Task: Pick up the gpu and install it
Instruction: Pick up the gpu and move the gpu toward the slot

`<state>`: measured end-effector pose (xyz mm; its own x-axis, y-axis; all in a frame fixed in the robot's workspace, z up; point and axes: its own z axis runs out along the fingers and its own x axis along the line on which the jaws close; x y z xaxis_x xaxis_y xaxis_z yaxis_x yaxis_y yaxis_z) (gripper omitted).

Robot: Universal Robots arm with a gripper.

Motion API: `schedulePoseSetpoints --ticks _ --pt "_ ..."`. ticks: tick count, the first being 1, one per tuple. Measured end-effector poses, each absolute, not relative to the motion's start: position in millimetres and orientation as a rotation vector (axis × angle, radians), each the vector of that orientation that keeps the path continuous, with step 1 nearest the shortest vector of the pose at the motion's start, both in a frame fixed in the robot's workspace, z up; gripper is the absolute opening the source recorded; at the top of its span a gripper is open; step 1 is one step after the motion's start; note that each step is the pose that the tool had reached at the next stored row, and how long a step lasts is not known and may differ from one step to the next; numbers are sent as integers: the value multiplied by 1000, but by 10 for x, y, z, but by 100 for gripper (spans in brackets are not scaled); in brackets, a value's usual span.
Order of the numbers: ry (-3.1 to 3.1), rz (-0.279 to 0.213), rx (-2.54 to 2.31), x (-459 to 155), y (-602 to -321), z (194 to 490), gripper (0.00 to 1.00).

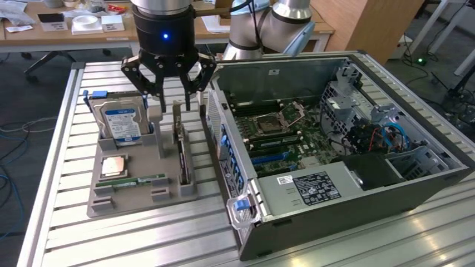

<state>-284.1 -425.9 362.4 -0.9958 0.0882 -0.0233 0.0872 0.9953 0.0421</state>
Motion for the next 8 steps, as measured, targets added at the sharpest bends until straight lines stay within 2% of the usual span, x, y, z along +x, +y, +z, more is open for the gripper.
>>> schedulePoseSetpoints --ticks 8 --pt "3113 64 137 -2841 -4259 3574 47"
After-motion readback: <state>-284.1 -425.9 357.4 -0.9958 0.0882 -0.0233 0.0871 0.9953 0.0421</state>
